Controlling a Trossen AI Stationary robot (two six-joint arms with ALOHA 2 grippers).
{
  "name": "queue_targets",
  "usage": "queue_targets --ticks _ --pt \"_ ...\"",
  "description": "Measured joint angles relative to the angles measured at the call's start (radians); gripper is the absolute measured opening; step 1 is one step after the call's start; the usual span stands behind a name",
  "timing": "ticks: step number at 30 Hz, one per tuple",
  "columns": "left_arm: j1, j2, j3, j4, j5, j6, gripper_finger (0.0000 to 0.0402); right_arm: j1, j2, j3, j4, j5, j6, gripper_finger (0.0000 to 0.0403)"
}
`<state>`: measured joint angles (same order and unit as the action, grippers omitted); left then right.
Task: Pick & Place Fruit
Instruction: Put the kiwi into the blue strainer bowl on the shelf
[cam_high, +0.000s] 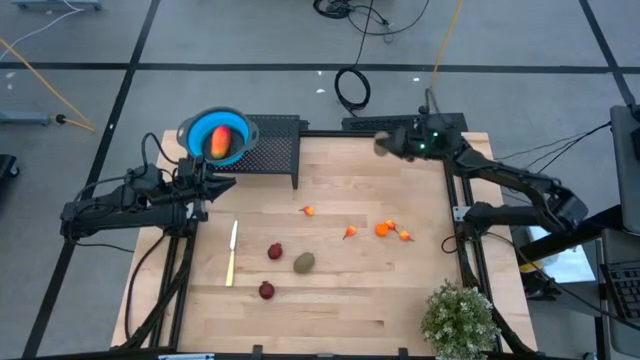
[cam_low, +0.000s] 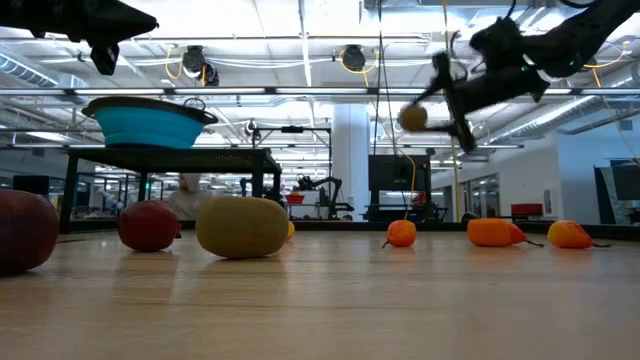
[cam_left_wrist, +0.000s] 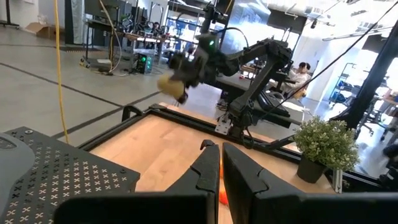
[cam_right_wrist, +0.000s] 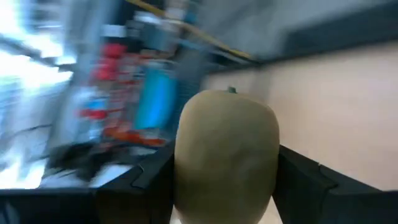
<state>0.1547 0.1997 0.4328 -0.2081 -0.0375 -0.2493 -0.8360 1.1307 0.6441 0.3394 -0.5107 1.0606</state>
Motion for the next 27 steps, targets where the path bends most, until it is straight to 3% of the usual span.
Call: queue_targets --ticks 10,16,27 --pt "0.000 0.000 0.000 0.000 -0.016 -0.002 0.0017 0.000 -0.013 0.000 0.513 -0.173 -0.008 0.0205" --pt "0.000 0.000 0.000 0.001 -0.015 -0.022 0.0017 0.000 -0.012 0.000 0.669 -0.248 -0.091 0.0204" --pt "0.001 0.000 0.000 0.003 -0.015 -0.044 0.0017 0.030 -0.012 0.001 0.810 -0.358 -0.465 0.0208"
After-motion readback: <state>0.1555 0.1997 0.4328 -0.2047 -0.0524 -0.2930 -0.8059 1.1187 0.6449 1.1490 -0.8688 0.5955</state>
